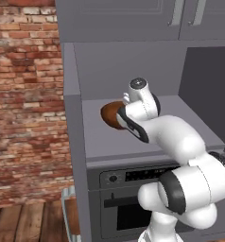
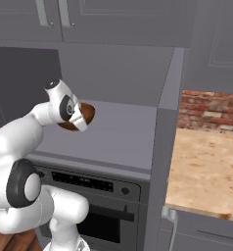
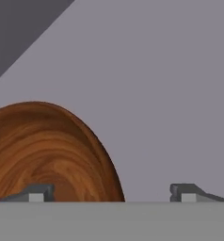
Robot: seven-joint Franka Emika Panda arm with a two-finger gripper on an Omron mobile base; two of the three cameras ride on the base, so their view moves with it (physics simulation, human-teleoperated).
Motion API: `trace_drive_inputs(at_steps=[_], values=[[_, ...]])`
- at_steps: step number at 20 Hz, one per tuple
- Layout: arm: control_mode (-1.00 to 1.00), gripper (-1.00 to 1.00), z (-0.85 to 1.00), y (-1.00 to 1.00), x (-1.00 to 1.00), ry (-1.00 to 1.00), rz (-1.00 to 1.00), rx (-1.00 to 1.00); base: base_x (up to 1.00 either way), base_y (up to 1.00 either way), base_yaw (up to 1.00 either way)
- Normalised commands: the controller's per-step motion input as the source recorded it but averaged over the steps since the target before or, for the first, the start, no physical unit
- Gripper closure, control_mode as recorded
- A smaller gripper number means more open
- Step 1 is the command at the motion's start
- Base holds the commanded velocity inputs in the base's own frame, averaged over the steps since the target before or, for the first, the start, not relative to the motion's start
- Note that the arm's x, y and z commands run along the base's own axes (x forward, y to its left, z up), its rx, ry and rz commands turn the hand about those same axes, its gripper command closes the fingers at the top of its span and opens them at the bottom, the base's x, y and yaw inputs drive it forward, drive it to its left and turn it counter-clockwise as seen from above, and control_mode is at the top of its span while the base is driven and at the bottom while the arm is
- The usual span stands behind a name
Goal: Pick up the bowls on the counter and stack them on top of one another in the open cabinet. Place the smaller bowl on top of the larger bowl.
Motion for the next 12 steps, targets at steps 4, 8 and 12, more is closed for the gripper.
trace_drive_inputs(at_steps=[4,8,12], values=[[-1.0,-1.0,0.0,0.0,-0.18,-0.03,0.0,0.0,0.0,0.0,0.0],[-1.0,-1.0,0.01,0.0,-0.22,-0.06,-0.01,0.0,0.0,0.0,0.0],[-1.0,-1.0,0.15,0.0,-0.26,-0.08,0.0,0.0,0.0,0.0,0.0]])
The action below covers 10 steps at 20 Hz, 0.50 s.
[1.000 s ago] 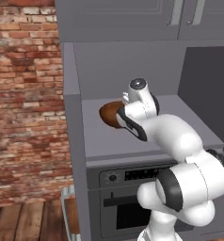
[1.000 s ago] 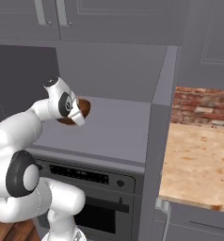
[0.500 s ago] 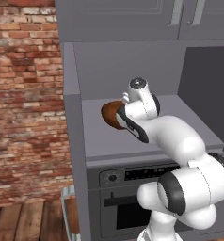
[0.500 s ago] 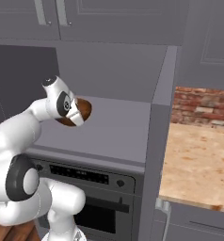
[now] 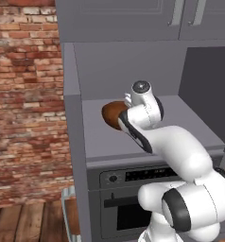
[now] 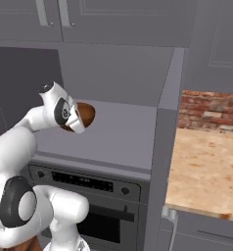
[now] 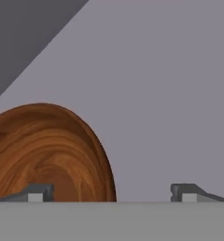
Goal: Pick up the bowls on the counter and stack them on top of one another in the open cabinet. Place the smaller bowl on top of the larger bowl.
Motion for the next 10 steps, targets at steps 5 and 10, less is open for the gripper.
trace_drive_inputs(at_steps=[5,10], values=[[-1.0,-1.0,0.34,-0.02,-0.27,-0.09,0.0,0.0,0.0,0.0,0.0],[-1.0,-1.0,0.43,-0.02,-0.32,-0.07,0.0,0.0,0.0,0.0,0.0]])
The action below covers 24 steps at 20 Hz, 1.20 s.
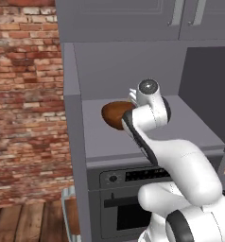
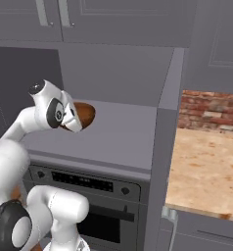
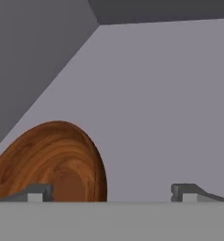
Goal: Pick up the bowls on the counter and stack them on top of one another in the open cabinet. Place the smaller bowl on top of the larger bowl.
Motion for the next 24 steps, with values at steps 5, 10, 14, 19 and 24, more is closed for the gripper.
trace_drive_inputs(at_steps=[5,10,14,19,24], values=[[-1.0,-1.0,0.48,0.0,-0.54,-0.05,0.0,0.03,0.0,0.0,0.0],[-1.0,-1.0,0.4,0.01,-0.62,-0.01,0.0,0.06,0.0,0.0,0.0],[-1.0,-1.0,0.31,0.0,-0.62,-0.02,0.0,0.06,0.0,0.0,0.0],[-1.0,-1.0,0.31,-0.01,-0.62,-0.03,0.0,0.06,0.0,0.0,0.0],[-1.0,-1.0,0.12,-0.02,-0.62,-0.08,0.0,0.04,0.0,0.0,0.0]])
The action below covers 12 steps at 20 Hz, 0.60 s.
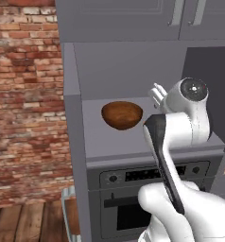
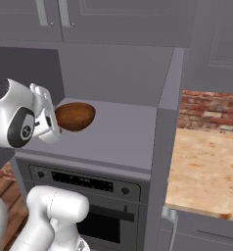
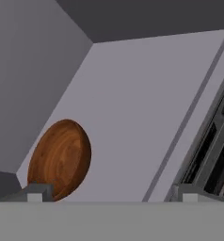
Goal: Pick up the bowls on the counter and stack them on top of one another in the open cabinet. Place the smaller bowl on top of the larger bowl.
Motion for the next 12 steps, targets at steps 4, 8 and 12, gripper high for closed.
trace_drive_inputs(at_steps=[4,8,12], values=[[-1.0,-1.0,0.05,-0.04,-0.62,-0.06,0.0,0.04,0.0,0.0,0.0],[-1.0,-1.0,0.07,-0.11,-0.57,-0.04,0.0,0.03,0.0,0.0,0.0],[-1.0,-1.0,0.12,-0.14,-0.39,-0.04,0.01,0.01,0.0,0.0,0.0]])
